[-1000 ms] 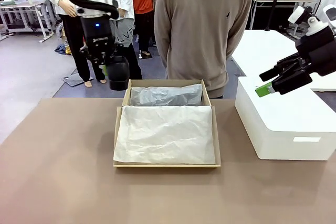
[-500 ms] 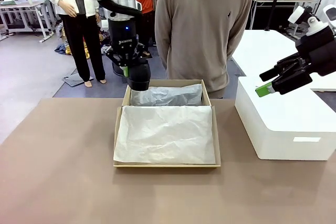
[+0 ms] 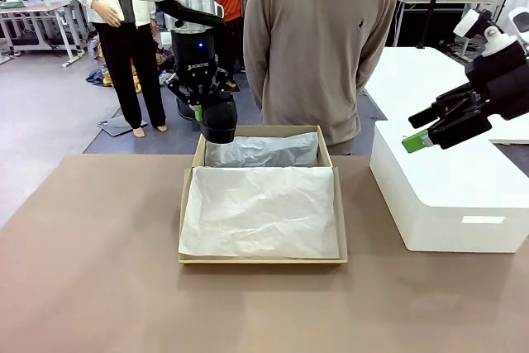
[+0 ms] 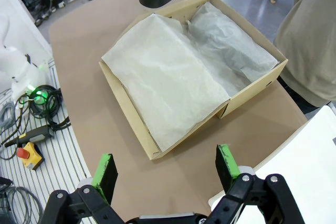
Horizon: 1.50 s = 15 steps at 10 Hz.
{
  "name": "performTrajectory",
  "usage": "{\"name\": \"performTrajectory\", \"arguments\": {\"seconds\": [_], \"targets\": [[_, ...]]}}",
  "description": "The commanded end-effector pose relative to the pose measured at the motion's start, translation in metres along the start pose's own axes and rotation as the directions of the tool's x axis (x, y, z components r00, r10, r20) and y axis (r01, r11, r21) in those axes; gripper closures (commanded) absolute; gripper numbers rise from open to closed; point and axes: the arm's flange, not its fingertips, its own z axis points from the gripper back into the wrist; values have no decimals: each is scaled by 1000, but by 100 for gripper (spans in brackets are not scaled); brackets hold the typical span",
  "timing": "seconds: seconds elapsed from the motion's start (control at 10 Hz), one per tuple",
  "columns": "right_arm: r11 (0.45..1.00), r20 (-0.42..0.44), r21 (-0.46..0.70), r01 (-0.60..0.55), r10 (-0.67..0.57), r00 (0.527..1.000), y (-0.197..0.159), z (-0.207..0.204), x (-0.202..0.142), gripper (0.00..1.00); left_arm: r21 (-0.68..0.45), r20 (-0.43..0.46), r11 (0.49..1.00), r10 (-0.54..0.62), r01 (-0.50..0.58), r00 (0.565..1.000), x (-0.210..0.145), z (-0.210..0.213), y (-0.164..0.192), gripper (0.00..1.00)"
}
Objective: Pack the shoes into the box.
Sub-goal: Place the other shoe of the Shoes into the Shoes Box.
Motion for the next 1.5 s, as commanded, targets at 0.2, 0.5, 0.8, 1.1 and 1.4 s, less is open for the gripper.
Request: {"name": "performTrajectory", "arguments": {"seconds": [0.2,0.5,0.8,1.1,1.4], "targets": [[1000,30,20,-18,17,999,-3,-1,2,0,-5,11,997,82,-82,997,-11,1,-10,100],[1000,30,20,-18,17,999,-3,-1,2,0,-3,26,939,345,-345,938,-28,7,-50,100],[1000,30,20,-18,17,999,-3,-1,2,0,6,21,861,508,-509,861,-40,0,-97,100],[1000,30,20,-18,17,999,-3,-1,2,0,-47,34,807,590,-589,807,-48,-15,-128,100],[1000,30,20,-18,17,999,-3,-1,2,0,-35,-12,841,541,-541,841,-51,-25,-120,100]]}}
